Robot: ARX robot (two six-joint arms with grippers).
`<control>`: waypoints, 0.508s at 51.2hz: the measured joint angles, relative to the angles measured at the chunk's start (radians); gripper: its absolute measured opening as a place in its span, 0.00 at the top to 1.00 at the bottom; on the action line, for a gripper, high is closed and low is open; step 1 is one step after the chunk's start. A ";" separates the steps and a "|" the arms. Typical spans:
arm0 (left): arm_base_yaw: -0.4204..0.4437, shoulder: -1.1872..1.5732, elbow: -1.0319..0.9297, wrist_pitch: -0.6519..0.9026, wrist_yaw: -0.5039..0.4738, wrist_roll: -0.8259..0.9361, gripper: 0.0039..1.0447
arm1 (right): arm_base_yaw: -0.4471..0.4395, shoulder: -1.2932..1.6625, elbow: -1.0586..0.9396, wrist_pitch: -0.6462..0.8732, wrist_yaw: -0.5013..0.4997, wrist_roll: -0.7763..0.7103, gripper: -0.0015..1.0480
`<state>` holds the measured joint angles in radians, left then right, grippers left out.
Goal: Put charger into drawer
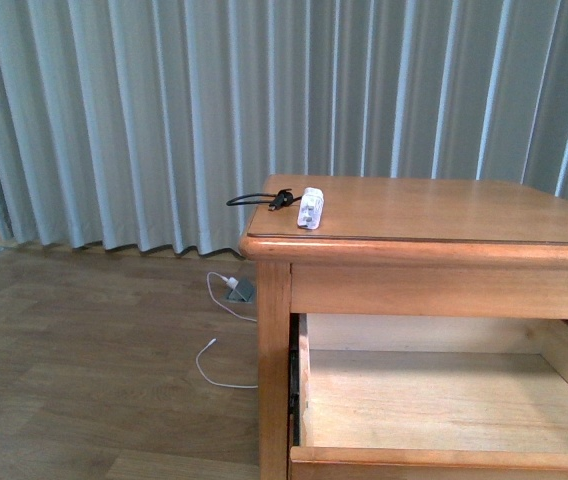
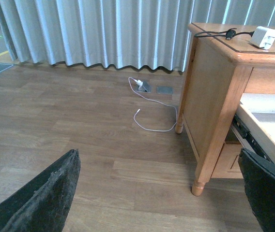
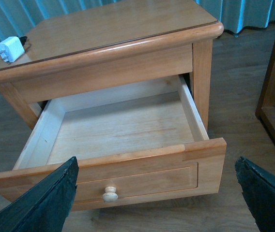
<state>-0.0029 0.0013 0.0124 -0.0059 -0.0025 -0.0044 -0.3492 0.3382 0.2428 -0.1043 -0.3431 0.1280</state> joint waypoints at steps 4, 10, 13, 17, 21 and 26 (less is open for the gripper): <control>-0.002 0.021 -0.001 0.056 0.013 -0.041 0.05 | 0.000 0.000 0.000 0.000 0.000 0.000 0.08; -0.032 0.152 0.002 0.158 0.042 -0.058 0.05 | 0.000 0.000 0.000 0.000 0.000 0.000 0.08; -0.041 0.245 0.013 0.209 0.071 -0.051 0.05 | 0.000 0.000 0.000 0.000 0.000 0.000 0.08; -0.039 0.360 0.044 0.278 0.089 -0.048 0.05 | 0.000 0.000 0.000 0.000 0.000 0.000 0.08; -0.034 0.487 0.092 0.360 0.103 -0.047 0.05 | 0.000 0.000 0.000 0.000 0.000 0.000 0.08; -0.043 0.637 0.158 0.437 0.101 -0.045 0.05 | 0.000 0.000 0.000 0.000 0.000 0.000 0.08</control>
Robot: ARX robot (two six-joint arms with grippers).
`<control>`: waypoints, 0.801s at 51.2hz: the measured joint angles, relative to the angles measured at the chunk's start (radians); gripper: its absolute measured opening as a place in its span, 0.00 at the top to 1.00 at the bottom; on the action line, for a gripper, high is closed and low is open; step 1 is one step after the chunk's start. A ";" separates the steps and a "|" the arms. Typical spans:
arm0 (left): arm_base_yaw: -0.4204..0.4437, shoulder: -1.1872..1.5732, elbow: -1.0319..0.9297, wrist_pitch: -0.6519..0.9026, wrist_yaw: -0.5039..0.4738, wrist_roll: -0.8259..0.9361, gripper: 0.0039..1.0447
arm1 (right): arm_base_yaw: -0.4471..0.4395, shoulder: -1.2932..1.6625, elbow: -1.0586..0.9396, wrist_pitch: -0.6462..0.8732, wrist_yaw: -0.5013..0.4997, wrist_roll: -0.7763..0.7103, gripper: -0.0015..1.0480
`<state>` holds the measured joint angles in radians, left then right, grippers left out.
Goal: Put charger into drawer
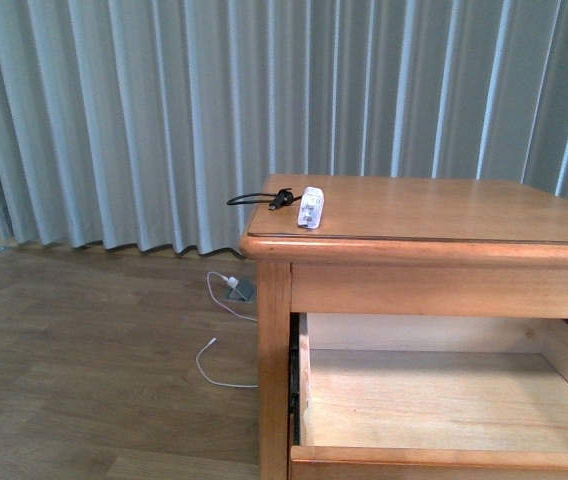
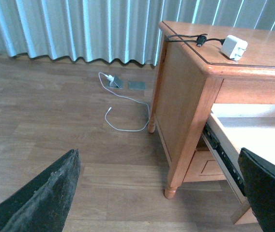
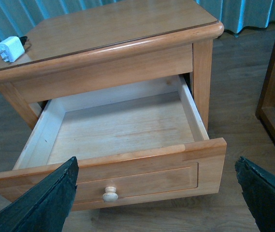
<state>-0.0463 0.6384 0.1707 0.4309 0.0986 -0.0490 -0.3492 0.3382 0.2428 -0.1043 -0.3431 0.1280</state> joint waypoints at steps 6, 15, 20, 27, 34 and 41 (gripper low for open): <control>-0.034 0.182 0.109 0.043 -0.037 -0.002 0.05 | 0.000 0.000 0.000 0.000 0.000 0.000 0.08; -0.136 0.455 0.315 0.095 -0.120 -0.005 0.05 | 0.000 0.000 0.000 0.000 0.000 0.000 0.08; -0.181 0.578 0.421 0.109 -0.146 -0.007 0.05 | 0.000 0.000 0.000 0.000 0.000 0.000 0.08; -0.223 0.732 0.568 0.114 -0.176 -0.005 0.05 | 0.000 0.000 0.000 0.000 0.000 0.000 0.08; -0.264 0.879 0.716 0.114 -0.218 -0.013 0.05 | 0.000 0.000 0.000 0.000 0.000 0.000 0.08; -0.310 1.041 0.884 0.105 -0.269 -0.032 0.05 | 0.000 0.000 0.000 0.000 0.000 0.000 0.08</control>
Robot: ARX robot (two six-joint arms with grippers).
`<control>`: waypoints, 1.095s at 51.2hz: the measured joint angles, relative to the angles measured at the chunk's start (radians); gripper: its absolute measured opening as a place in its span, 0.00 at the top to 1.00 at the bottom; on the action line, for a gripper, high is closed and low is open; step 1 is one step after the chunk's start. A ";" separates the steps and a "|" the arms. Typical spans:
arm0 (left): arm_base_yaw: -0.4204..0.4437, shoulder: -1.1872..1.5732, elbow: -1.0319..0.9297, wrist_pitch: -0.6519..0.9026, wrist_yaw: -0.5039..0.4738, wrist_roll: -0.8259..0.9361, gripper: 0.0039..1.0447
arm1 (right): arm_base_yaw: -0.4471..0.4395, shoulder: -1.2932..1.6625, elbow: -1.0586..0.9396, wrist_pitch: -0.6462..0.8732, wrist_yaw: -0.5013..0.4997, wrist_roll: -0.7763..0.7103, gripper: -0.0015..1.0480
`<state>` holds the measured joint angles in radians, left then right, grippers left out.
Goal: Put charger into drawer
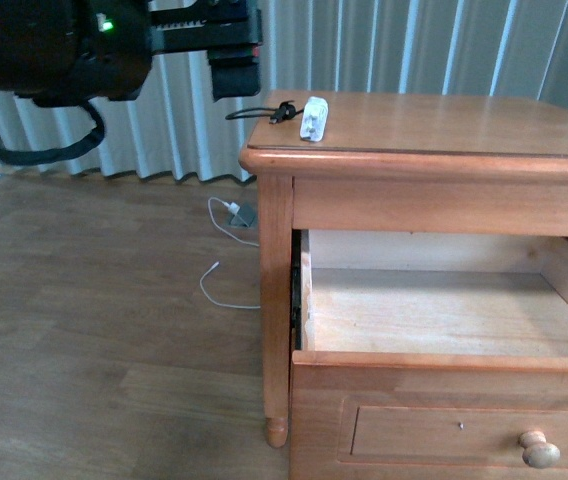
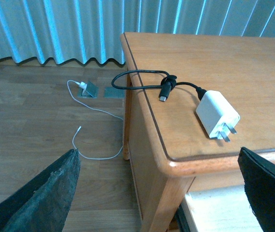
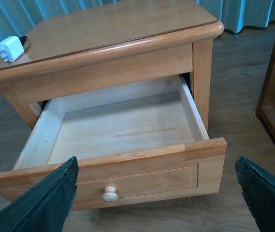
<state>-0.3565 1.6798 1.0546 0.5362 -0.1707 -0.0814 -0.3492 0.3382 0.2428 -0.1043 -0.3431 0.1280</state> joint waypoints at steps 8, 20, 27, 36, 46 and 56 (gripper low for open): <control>-0.029 0.131 0.144 -0.015 -0.039 -0.008 0.05 | 0.000 0.000 0.000 0.000 0.000 0.000 0.08; -0.073 0.309 0.368 -0.063 -0.049 -0.029 0.05 | 0.000 0.000 0.000 0.000 0.000 0.000 0.08; -0.093 0.384 0.462 -0.093 -0.058 -0.031 0.05 | 0.000 0.000 0.000 0.000 0.000 0.000 0.08; -0.104 0.473 0.569 -0.132 -0.073 -0.029 0.05 | 0.000 0.000 0.000 0.000 0.000 0.000 0.08; -0.107 0.541 0.652 -0.161 -0.066 -0.028 0.05 | 0.000 0.000 0.000 0.000 0.000 0.000 0.08; -0.117 0.573 0.685 -0.185 -0.064 -0.020 0.20 | 0.000 0.000 0.000 0.000 0.000 0.000 0.08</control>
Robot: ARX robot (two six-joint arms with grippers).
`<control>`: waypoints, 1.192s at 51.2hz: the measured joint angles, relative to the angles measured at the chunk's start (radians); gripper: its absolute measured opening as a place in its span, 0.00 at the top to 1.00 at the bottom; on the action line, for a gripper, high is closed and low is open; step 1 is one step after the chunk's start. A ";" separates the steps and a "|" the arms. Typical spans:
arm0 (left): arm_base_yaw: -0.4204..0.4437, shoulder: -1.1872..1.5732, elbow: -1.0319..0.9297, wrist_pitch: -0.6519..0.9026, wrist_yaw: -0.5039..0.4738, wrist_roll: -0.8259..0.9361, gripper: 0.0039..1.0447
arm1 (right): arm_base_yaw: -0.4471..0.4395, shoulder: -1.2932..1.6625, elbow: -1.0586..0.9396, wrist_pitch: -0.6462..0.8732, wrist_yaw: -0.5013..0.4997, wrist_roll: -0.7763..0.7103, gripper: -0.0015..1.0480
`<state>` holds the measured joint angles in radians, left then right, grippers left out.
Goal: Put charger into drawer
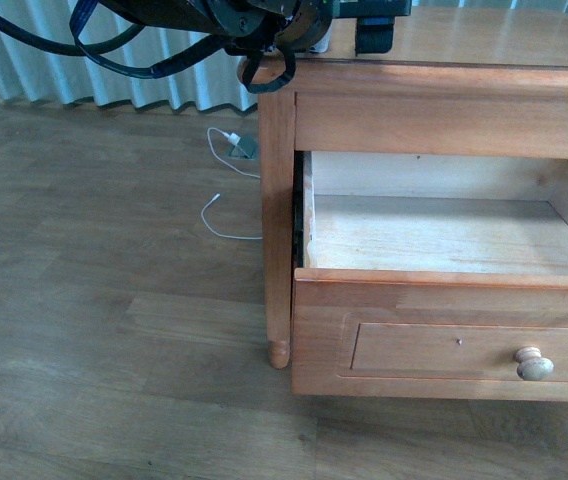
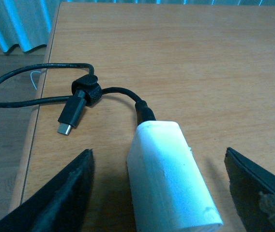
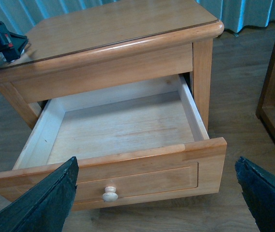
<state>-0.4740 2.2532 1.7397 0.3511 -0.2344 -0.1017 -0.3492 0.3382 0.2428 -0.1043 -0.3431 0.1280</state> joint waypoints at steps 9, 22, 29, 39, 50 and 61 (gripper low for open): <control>-0.004 0.006 0.006 -0.002 -0.005 0.014 0.53 | 0.000 0.000 0.000 0.000 0.000 0.000 0.08; -0.004 -0.035 -0.068 0.051 0.011 0.015 0.78 | 0.000 0.000 0.000 0.000 0.000 0.000 0.08; -0.004 -0.105 -0.156 0.078 0.048 0.016 0.78 | 0.000 0.000 0.000 0.000 0.000 0.000 0.08; -0.014 -0.264 -0.325 0.121 0.143 0.045 0.78 | 0.000 0.000 0.000 0.000 0.000 0.000 0.08; -0.043 -0.430 -0.526 0.155 0.222 0.079 0.78 | 0.000 0.000 0.000 0.000 0.000 0.000 0.08; -0.082 -0.550 -0.685 0.162 0.255 0.102 0.78 | 0.000 0.000 0.000 0.000 0.000 0.000 0.08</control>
<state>-0.5564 1.7031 1.0546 0.5129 0.0204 0.0006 -0.3492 0.3382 0.2428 -0.1043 -0.3431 0.1280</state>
